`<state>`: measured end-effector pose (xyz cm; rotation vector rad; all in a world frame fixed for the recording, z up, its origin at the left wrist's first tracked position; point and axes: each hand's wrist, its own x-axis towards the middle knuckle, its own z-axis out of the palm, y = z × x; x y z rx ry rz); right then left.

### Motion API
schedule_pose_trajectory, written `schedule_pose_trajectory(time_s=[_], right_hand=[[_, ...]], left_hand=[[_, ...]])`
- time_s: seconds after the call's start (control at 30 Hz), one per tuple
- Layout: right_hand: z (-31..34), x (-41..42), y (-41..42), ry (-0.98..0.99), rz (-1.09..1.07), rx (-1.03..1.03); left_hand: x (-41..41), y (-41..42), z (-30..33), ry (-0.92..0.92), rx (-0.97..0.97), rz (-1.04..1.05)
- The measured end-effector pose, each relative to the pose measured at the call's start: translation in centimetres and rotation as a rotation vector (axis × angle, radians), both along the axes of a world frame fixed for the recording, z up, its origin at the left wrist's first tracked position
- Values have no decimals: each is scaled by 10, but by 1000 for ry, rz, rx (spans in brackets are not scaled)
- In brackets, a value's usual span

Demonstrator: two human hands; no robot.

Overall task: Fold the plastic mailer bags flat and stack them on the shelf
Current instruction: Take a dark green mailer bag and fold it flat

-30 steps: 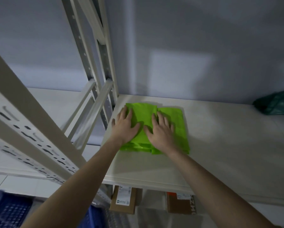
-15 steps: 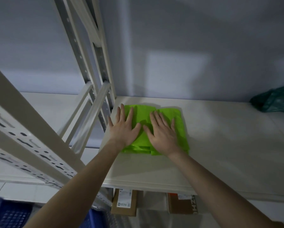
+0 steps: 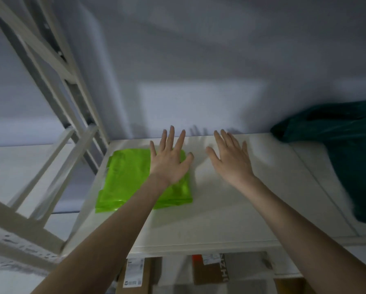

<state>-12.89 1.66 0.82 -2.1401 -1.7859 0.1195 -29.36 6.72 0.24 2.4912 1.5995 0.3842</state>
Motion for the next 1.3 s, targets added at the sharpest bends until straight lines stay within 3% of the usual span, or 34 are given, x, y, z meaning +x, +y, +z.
schedule_pose_trajectory(time_s=[0.37,0.7,1.13,1.3], right_hand=[[32,210,-58,-133,-176,90],[25,353,-97,-204,-275,-57],[15,394,-42,-304,-109,-122],[0,389,-29,-300,-185,-208]], left_hand=[[199,-34,23,-89,15,-155],[329,-53,6,-104,-51,-224],[384,-32,-18,-84,-117,-203],[372,-32,-21,-129,-145,-218]])
